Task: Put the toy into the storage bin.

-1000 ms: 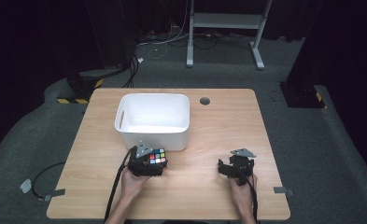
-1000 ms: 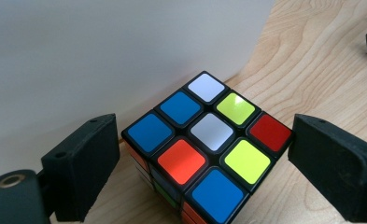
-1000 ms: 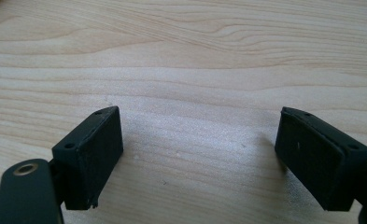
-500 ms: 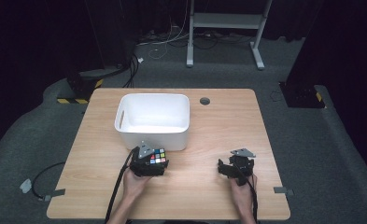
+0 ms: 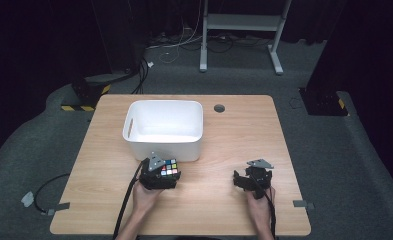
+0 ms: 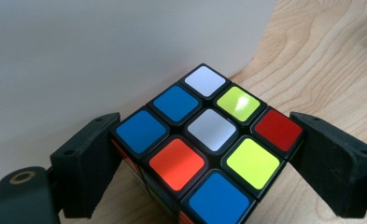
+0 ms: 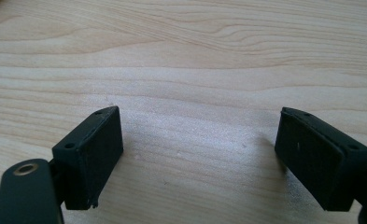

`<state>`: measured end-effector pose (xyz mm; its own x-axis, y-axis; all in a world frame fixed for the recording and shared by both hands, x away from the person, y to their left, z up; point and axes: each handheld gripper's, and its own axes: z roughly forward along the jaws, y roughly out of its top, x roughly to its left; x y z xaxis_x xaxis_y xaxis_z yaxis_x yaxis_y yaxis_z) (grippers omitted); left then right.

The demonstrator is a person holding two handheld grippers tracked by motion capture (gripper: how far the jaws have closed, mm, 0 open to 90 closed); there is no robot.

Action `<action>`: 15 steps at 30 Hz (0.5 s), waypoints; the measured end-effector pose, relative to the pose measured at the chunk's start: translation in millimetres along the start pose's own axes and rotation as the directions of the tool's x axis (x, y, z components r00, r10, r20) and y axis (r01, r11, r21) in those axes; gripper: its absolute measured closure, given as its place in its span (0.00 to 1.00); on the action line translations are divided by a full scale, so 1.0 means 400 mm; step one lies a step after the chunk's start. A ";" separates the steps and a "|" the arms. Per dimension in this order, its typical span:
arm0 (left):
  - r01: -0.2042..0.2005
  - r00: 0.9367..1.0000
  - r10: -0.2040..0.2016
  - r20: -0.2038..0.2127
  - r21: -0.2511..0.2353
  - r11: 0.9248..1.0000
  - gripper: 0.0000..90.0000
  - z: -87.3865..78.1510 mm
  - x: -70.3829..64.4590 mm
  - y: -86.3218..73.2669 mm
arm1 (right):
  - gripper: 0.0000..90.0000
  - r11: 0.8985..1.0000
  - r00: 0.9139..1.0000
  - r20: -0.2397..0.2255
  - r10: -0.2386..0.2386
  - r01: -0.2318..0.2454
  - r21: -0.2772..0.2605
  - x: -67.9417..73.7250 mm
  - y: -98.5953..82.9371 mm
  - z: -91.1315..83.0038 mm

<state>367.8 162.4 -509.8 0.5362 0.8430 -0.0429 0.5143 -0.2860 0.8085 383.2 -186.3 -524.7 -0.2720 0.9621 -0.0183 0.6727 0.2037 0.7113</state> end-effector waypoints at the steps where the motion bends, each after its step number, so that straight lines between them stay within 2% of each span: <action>1: 0.001 1.000 -0.001 0.001 0.001 1.000 0.14 0.000 0.000 -0.001 | 0.17 1.000 1.000 0.000 0.000 0.000 0.000 0.000 0.000 0.000; 7: -0.007 1.000 0.007 -0.007 0.006 1.000 0.14 0.001 -0.002 0.000 | 0.17 1.000 1.000 0.000 0.000 0.000 0.000 0.000 0.000 0.000; 15: -0.031 1.000 0.031 0.005 0.021 0.999 0.15 -0.001 0.001 0.004 | 0.17 1.000 1.000 0.004 -0.001 0.001 -0.001 0.001 -0.001 -0.001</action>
<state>368.5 162.3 -508.2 0.5554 0.8313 -0.0213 0.5113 -0.3212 0.7971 382.7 -186.0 -524.8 -0.2699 0.9626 -0.0218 0.6715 0.2044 0.7122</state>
